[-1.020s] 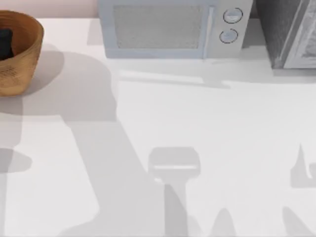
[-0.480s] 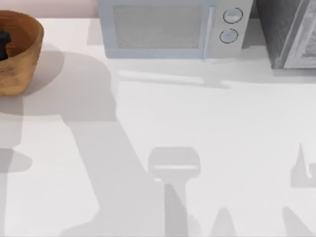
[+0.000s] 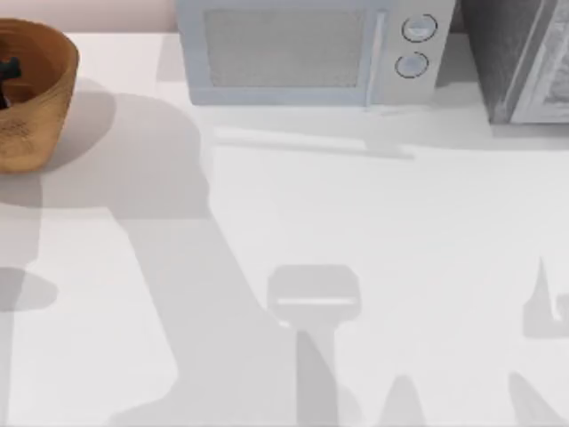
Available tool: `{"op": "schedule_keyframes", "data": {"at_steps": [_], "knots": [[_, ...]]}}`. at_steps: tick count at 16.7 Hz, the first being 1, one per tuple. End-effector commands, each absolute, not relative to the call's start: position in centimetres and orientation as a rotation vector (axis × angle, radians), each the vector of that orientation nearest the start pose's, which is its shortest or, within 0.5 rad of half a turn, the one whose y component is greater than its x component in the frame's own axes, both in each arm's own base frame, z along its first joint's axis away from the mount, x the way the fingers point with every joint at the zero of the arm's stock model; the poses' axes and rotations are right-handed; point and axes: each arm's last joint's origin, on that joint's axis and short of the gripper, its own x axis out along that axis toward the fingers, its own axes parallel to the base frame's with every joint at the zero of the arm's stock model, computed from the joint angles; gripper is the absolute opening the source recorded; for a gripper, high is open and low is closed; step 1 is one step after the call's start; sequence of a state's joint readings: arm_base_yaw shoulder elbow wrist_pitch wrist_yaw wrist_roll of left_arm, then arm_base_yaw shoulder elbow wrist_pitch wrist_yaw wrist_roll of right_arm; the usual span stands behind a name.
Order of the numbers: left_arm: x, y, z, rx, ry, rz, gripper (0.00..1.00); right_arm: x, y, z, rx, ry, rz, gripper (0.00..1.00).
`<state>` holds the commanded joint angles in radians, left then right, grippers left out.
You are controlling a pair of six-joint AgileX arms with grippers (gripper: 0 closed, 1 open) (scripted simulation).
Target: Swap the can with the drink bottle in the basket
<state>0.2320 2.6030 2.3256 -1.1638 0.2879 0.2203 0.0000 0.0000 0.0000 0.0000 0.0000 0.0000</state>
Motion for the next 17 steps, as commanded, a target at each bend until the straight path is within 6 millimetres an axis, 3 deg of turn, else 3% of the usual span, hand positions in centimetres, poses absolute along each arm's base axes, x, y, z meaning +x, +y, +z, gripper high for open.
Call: {"op": "schedule_keyframes", "data": {"at_steps": [6,7,10,13,17], "knots": [[50.4,11.7,12.9,-0.192,1.373,-0.179,0.0,10.6,-0.1,16.0,0.0,0.0,0.0,1.0],[49.7,11.3,15.2,-0.185,1.348,-0.188,0.0,10.6,-0.1,16.0,0.0,0.0,0.0,1.0],[49.4,11.5,15.9,-0.183,1.33,-0.169,0.0,10.6,-0.1,16.0,0.0,0.0,0.0,1.0],[48.1,11.5,18.6,-0.163,1.258,-0.117,0.0,10.6,-0.1,16.0,0.0,0.0,0.0,1.0],[43.8,10.0,24.6,-0.1,1.077,-0.045,0.0,10.6,-0.1,16.0,0.0,0.0,0.0,1.0]]}}
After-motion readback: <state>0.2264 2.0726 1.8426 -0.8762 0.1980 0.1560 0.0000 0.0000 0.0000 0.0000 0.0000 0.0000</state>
